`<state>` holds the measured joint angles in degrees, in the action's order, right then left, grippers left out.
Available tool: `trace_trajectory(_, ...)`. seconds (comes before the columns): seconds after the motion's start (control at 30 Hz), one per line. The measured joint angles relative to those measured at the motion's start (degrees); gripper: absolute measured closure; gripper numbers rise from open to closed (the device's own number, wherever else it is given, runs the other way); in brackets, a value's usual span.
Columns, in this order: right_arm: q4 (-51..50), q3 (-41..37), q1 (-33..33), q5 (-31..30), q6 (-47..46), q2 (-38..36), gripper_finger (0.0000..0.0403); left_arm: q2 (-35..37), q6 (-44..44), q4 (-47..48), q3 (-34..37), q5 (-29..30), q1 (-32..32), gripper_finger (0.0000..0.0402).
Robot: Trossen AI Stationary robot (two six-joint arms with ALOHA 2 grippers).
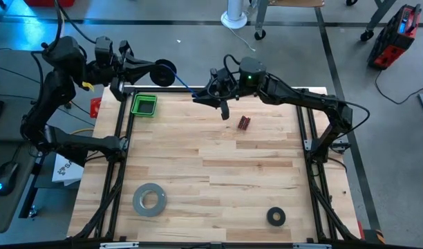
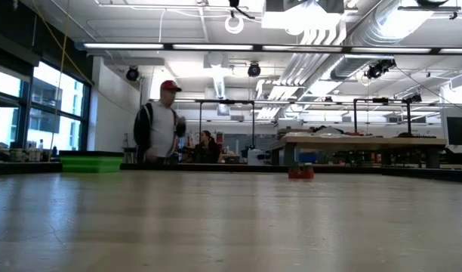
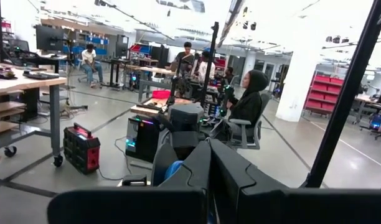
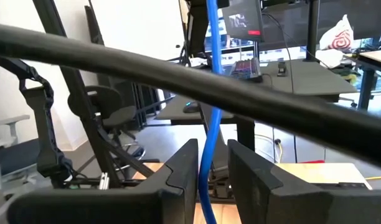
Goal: Coil cords
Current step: Coil the blue wire onto the spool
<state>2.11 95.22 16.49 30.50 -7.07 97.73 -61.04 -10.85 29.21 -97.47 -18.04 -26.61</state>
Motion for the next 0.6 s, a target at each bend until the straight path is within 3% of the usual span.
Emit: trace_trajectory(0.6, -1.8, 0.0, 0.0, 0.0, 2.2, -1.1, 0.0324, 1.3, -0.9, 0.0, 0.0, 0.6, 0.0, 0.0401)
